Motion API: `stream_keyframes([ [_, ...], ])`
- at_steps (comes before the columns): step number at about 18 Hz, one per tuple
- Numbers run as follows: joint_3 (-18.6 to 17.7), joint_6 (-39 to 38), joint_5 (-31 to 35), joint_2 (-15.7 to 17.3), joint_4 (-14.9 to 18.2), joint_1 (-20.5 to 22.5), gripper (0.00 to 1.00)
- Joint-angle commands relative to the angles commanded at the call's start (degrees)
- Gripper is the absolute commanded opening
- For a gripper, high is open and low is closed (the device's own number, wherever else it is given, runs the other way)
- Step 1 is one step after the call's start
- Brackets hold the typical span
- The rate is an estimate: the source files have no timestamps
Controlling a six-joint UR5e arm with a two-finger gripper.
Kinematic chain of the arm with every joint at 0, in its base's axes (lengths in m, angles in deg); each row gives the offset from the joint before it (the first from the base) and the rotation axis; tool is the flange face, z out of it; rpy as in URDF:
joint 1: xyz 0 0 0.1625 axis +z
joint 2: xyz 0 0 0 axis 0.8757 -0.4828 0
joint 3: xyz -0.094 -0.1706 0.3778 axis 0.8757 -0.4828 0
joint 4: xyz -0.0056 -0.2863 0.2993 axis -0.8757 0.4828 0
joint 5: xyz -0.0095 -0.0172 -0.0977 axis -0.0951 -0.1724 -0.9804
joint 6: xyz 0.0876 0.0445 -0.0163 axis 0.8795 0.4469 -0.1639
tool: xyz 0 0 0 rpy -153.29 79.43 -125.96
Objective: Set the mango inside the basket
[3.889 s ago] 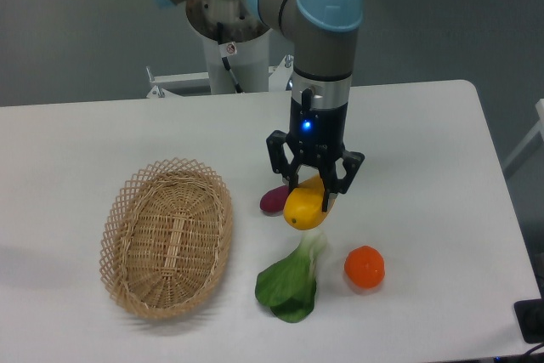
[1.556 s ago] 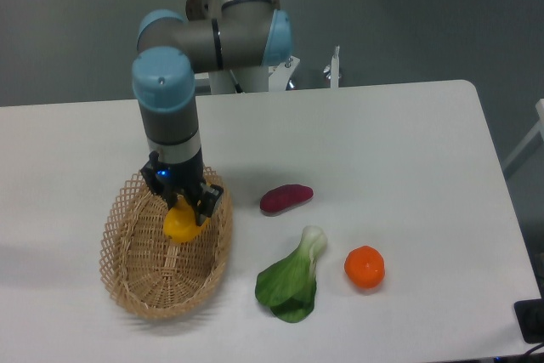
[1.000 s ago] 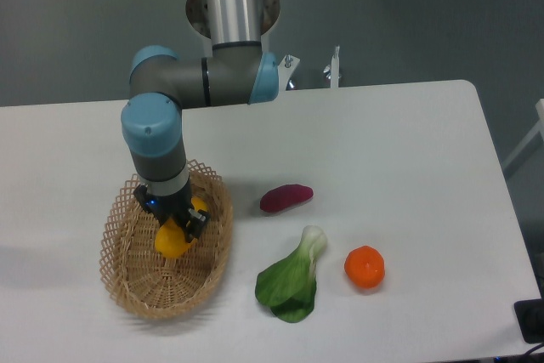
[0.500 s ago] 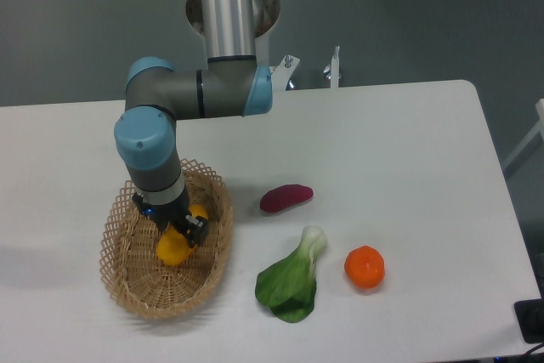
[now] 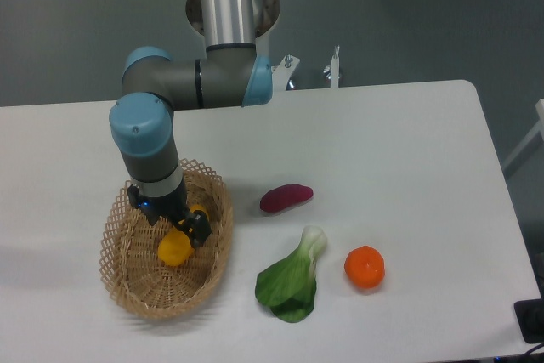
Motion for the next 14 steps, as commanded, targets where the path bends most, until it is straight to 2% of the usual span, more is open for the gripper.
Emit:
stream_keyframes([
  [3, 1.2, 0.3, -0.3, 0.4, 0.6, 2.3, 1.00],
  [8, 1.8, 8.6, -0.6, 3.3, 5.1, 8.1, 1.00],
  [12, 2.6, 17.6, -0.7, 6.0, 12.4, 13.2, 1.00],
  [14, 2.6, 21.5, -1.2, 8.1, 15.0, 16.4, 1.00],
])
